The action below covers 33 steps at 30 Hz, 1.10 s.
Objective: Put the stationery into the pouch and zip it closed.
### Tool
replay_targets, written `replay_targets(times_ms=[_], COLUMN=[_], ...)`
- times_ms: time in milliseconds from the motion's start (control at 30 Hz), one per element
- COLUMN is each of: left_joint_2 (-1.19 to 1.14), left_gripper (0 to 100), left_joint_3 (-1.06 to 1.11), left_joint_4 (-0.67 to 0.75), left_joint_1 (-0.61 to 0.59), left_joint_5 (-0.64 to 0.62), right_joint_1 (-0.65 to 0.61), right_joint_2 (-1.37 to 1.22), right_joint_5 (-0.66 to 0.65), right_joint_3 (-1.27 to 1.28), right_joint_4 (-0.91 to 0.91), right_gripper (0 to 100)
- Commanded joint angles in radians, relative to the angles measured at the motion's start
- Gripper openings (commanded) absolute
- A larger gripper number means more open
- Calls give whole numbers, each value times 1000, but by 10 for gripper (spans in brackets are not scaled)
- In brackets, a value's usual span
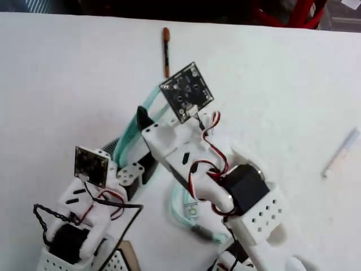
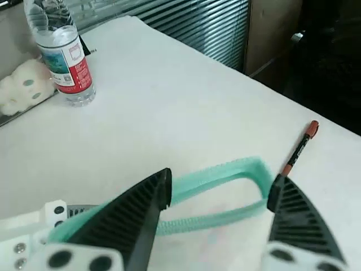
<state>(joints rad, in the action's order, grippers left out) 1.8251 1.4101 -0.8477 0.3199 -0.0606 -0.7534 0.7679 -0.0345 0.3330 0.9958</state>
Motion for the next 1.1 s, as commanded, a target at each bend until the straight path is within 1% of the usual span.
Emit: replay_targets(times_ms=[0, 33, 100, 167, 267, 300, 367, 467, 633, 767, 900, 1067], left_joint_2=[2, 2, 2, 2, 2, 2, 2, 2, 2, 2, 2, 2], left_gripper=[225, 225, 221, 191, 141, 129, 120, 120, 120, 120, 120, 119], left_joint_3=[-44, -44, -44, -44, -44, -44, -44, -44, -37, 14, 54, 57], left_joint_4=[-6, -8, -6, -2, -2, 0, 0, 0, 0, 57, 121, 123], left_joint_1=[-7, -8, -30, -54, -64, -64, -65, -65, -65, -65, -65, -65], left_joint_5=[-8, -8, -8, -8, -8, -8, -6, -6, -6, -6, -6, -6], right_joint_1=[82, 133, 277, 450, 746, 842, 993, 1158, 1322, 1414, 1429, 1420], right_joint_2=[13, 13, 4, 1, -53, -94, -203, -426, -794, -1063, -1322, -1618], right_joint_5=[-8, -8, -6, -6, -14, -37, -109, -189, -186, -89, -86, -81], right_joint_3=[-144, -181, -253, -287, -272, -253, -215, -198, -311, -479, -621, -870], right_joint_4=[28, 44, 84, 120, 145, 140, 117, 64, -42, -44, -44, -51], right_gripper=[271, 270, 269, 269, 271, 271, 272, 272, 270, 269, 271, 269])
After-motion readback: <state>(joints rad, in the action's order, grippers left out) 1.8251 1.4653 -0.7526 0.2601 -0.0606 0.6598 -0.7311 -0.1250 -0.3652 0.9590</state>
